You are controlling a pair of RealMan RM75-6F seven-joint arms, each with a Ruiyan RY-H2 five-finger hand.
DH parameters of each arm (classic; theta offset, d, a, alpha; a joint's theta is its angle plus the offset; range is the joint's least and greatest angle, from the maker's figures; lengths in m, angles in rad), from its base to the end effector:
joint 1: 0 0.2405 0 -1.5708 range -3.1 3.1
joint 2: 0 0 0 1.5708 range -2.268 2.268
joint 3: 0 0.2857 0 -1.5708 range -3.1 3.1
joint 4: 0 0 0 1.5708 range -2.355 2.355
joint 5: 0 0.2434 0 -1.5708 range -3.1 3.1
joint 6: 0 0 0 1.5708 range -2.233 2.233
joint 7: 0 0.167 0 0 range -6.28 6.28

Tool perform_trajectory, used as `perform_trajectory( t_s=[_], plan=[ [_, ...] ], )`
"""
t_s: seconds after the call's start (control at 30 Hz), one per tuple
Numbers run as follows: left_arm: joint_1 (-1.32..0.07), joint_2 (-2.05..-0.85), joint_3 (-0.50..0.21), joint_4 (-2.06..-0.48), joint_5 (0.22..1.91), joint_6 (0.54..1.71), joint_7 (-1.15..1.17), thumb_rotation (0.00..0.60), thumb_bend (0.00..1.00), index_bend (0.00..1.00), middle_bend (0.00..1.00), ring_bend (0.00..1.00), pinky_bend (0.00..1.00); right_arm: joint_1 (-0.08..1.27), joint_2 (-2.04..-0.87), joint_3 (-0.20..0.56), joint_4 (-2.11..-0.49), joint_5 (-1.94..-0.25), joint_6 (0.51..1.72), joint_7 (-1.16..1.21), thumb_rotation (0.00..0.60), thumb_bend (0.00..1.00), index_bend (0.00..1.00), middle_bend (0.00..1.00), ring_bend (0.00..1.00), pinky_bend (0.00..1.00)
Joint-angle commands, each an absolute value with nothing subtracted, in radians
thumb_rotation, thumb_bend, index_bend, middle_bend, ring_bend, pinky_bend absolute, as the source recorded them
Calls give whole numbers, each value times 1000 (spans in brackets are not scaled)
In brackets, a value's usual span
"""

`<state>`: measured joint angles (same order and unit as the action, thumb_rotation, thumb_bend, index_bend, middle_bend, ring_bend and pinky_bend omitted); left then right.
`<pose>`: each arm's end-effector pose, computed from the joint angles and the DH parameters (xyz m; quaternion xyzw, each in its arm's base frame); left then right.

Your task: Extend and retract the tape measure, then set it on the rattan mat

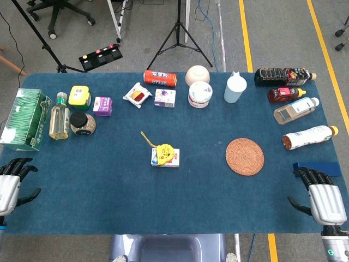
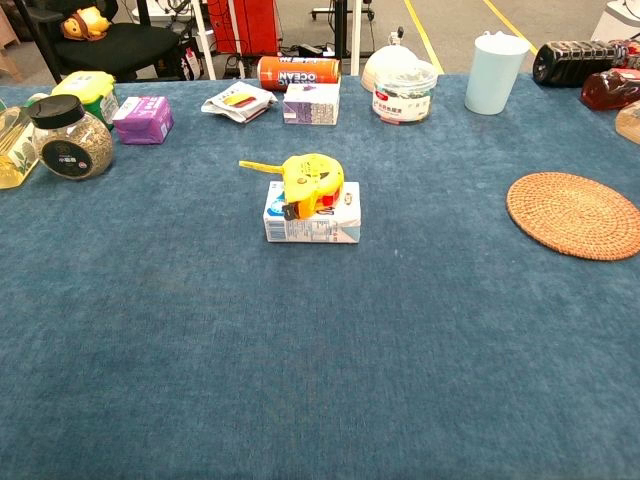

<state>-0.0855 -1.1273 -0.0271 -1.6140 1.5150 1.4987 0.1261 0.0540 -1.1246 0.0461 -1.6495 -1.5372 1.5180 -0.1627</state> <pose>-0.3481 0.2036 0.1356 -0.6218 -0.3514 -0.3551 0.6031 -0.3400 -0.1967 0.1376 0.6160 -0.3440 0.3600 0.6104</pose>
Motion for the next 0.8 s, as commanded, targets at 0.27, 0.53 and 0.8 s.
perform_trajectory(
  t_s=[0.27, 0.53, 0.8],
  plan=[
    [-94, -1106, -29, -1641, 1509, 1481, 144, 600, 173, 366, 230, 167, 277, 50, -1127, 46, -1647, -1542, 1525, -154, 524, 253, 271, 247, 241, 238],
    [-149, -1038, -22, -1721, 1509, 1378, 188, 600, 172, 287, 230, 167, 277, 52, -1122, 48, -1652, -1540, 1519, -152, 526, 253, 270, 248, 241, 239],
    [-263, -947, -25, -1853, 1454, 1168, 273, 600, 173, 90, 73, 20, 192, 51, -1115, 45, -1662, -1547, 1522, -153, 524, 254, 266, 247, 241, 239]
  ],
)
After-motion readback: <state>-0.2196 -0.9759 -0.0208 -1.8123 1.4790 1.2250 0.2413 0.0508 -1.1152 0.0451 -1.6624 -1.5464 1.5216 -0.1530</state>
